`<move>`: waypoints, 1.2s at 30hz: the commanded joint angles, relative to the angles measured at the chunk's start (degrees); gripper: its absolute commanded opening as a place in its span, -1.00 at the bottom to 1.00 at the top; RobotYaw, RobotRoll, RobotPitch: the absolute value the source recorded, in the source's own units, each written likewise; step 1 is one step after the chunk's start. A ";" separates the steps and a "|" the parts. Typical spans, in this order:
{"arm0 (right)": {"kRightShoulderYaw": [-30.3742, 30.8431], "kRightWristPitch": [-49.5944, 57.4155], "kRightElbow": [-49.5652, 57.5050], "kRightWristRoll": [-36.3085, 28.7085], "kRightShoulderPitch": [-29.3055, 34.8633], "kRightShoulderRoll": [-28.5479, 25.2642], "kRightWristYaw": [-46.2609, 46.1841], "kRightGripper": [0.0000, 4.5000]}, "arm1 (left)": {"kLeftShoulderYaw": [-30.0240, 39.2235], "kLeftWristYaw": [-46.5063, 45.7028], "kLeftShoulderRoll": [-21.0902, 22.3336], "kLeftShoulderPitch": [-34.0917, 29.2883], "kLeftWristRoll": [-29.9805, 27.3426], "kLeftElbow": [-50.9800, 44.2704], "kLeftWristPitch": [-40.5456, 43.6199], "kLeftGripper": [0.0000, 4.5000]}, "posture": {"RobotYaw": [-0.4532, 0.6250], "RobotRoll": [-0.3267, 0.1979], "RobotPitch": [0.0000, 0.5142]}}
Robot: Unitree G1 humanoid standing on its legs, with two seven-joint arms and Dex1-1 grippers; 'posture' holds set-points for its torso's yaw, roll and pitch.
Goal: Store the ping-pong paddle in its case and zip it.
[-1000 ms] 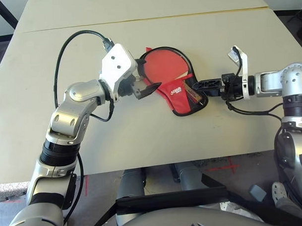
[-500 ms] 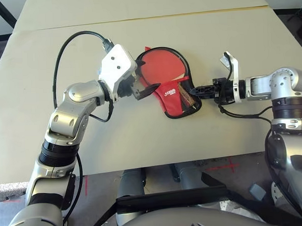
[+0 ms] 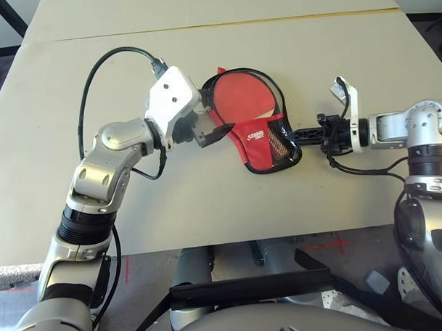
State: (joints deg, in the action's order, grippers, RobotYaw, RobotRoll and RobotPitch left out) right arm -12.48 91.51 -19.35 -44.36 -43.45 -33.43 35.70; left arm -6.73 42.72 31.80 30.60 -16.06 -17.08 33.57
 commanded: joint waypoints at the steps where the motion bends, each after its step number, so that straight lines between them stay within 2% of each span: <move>1: 0.82 0.99 2.66 -5.22 2.17 -2.91 -1.14 -0.99 | -0.73 0.36 -0.10 -0.53 0.23 0.34 -0.52 1.00 | -0.03 0.25 0.05; 8: 3.59 0.99 7.50 -20.29 7.61 -8.45 -6.20 -0.99 | -0.77 0.35 -0.27 -0.80 0.30 0.32 -0.81 1.00 | -0.04 0.25 0.05; 17: 3.36 0.99 11.95 -40.08 14.77 -12.23 -19.78 -0.99 | -0.71 0.30 -0.41 -1.06 0.23 0.24 -0.91 1.00 | -0.04 0.25 0.07; 23: 3.23 0.05 13.73 -49.67 18.92 -13.50 -27.77 -0.99 | -0.83 0.32 -0.59 -1.12 0.24 0.43 -1.06 1.00 | -0.05 0.25 0.07; 29: 6.73 -5.07 16.32 -58.10 21.76 -16.87 -33.64 -0.99 | -0.96 0.35 -0.84 -0.97 0.33 0.75 -1.29 1.00 | -0.06 0.25 0.06; 33: 4.92 -3.42 17.08 -53.28 19.91 -22.54 -26.35 -0.52 | -0.92 0.57 -0.81 -0.81 0.37 0.89 -1.45 1.00 | -0.06 0.25 0.05; 35: 4.60 -3.15 17.23 -50.85 19.30 -24.21 -22.53 -0.19 | -0.81 0.67 -0.71 -0.83 0.34 0.91 -1.51 1.00 | -0.06 0.25 0.05; 36: 5.52 -5.28 19.21 -45.49 18.80 -27.03 -16.73 -0.05 | -0.55 0.87 -0.50 -0.81 0.15 0.87 -1.47 1.00 | -0.08 0.25 0.04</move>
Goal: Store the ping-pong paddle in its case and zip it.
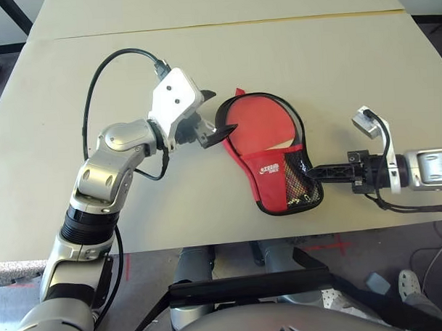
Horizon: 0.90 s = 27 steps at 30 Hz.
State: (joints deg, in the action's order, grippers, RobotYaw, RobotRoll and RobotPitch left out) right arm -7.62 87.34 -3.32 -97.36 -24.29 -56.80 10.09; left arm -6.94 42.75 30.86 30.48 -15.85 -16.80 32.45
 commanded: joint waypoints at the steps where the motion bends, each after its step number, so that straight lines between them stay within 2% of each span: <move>1: 2.66 -4.65 4.88 13.89 -1.04 -6.70 15.37 0.11 | -0.03 0.97 0.59 -0.64 -0.32 0.50 -0.22 1.00 | -0.08 0.25 0.03; 4: 10.08 -17.72 6.71 30.91 -2.37 -12.95 32.88 0.59 | 0.71 1.17 0.95 -0.44 -0.95 0.19 0.22 1.00 | -0.10 0.25 0.01; 6: 14.81 -27.69 4.44 41.41 -4.20 -14.11 42.08 0.92 | 1.27 1.35 1.39 -0.33 -1.39 -0.03 0.55 1.00 | -0.10 0.25 0.00; 7: 16.29 -33.26 1.99 46.01 -6.34 -12.84 45.91 0.99 | 1.65 1.49 2.00 -0.27 -1.33 -0.07 0.50 1.00 | -0.10 0.25 0.00; 12: 21.44 -49.85 -9.70 61.44 -17.02 -3.87 57.87 0.99 | 3.98 1.94 5.03 -0.03 -1.42 0.21 0.96 1.00 | -0.07 0.25 -0.01; 18: 24.94 -66.62 -23.02 74.00 -24.19 7.39 68.11 0.99 | 5.52 1.97 7.34 0.26 -1.24 1.19 1.23 1.00 | -0.03 0.25 -0.01; 27: 25.98 -84.22 -42.17 86.55 -30.57 20.58 73.59 0.99 | 6.56 0.90 8.95 0.70 -0.78 1.73 3.02 1.00 | 0.00 0.25 0.02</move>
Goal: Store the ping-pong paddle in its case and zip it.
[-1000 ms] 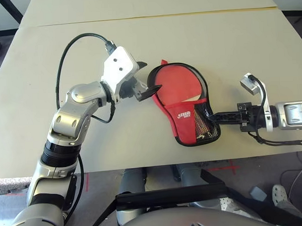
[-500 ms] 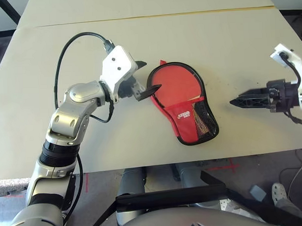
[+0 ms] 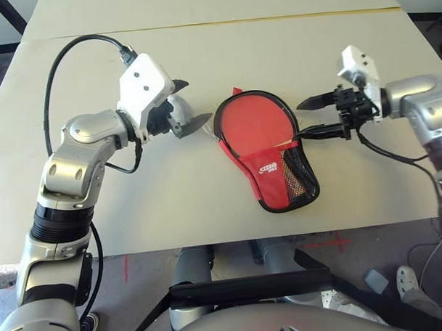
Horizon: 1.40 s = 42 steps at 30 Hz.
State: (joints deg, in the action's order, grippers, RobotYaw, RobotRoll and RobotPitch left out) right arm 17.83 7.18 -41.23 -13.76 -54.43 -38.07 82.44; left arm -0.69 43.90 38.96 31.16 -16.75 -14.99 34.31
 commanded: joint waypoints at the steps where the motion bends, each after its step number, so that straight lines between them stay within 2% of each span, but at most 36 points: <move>1: 0.27 -5.23 -5.52 3.75 -0.70 2.74 1.60 0.99 | 0.47 -0.20 1.12 0.04 0.13 -0.01 1.36 1.00 | 0.04 0.25 0.04; 6: -0.42 -10.68 -11.32 7.45 -0.89 7.64 0.06 0.99 | 1.27 -0.16 2.67 -0.01 -0.08 0.10 2.87 1.00 | 0.06 0.25 0.06; 12: -1.34 -14.03 -14.11 10.03 0.01 9.61 -0.92 0.99 | 1.37 -1.52 3.33 0.77 0.29 1.62 6.30 1.00 | 0.07 0.25 0.08; 24: -3.33 -14.07 -11.53 11.34 2.51 10.00 -1.55 0.99 | -2.95 -4.33 2.81 7.37 3.43 12.83 16.50 1.00 | 0.00 0.25 0.10; 31: -4.01 -13.43 -9.81 11.52 3.67 9.69 -2.84 0.99 | -7.05 -1.13 2.92 8.83 2.82 15.09 22.01 1.00 | -0.03 0.25 0.11; 34: -4.15 -13.18 -9.20 11.55 3.97 9.55 -3.27 1.00 | -7.12 -0.37 2.47 9.19 2.29 15.20 22.71 0.72 | -0.03 0.25 0.11; 42: -4.20 -13.09 -9.71 12.19 3.99 9.65 -5.39 1.00 | -7.64 0.84 2.23 10.95 1.91 15.27 23.62 -0.51 | -0.06 0.25 0.11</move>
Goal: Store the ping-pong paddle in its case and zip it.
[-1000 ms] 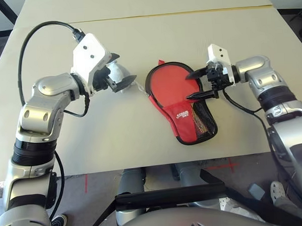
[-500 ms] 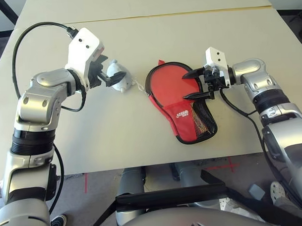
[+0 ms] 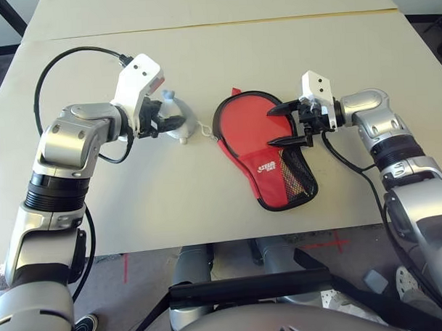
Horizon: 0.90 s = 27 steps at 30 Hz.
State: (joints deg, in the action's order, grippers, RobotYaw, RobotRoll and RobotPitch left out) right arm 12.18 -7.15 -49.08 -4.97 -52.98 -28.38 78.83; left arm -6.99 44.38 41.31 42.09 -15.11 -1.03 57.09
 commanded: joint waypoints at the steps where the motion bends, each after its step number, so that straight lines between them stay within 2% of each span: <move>1: 1.50 1.28 -1.82 3.45 2.63 0.00 -1.93 1.00 | -1.43 0.31 -0.14 0.39 0.48 1.45 0.44 -0.65 | -0.06 0.25 0.11; 2: 1.55 1.33 -1.74 3.50 2.73 0.03 -2.08 1.00 | -1.48 0.19 -0.20 0.80 0.73 1.68 -0.03 -0.78 | -0.05 0.25 0.11; 4: 1.66 1.35 -1.62 3.61 2.96 0.07 -2.39 1.00 | -1.58 -0.58 -0.71 2.22 1.46 2.75 -0.86 -0.90 | -0.05 0.25 0.11; 9: 1.81 1.40 -1.36 3.77 3.40 0.13 -2.94 1.00 | -2.85 -2.42 -2.82 6.37 4.37 7.97 -4.20 -0.91 | -0.05 0.25 0.11; 17: 1.79 2.42 0.93 3.78 4.83 0.27 -3.82 1.00 | -5.06 -7.21 -13.06 19.19 11.72 33.39 -20.10 -0.91 | -0.09 0.25 0.12; 27: 1.22 4.80 5.60 3.37 7.55 -0.36 -4.80 1.00 | -1.79 -15.84 -24.76 36.10 16.16 65.73 -40.21 -0.91 | -0.18 0.25 0.11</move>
State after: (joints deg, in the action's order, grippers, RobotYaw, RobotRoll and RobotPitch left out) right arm 10.62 -4.04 -41.63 -5.06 -48.68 -28.48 74.99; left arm -9.82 30.34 17.08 76.82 0.09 61.59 19.95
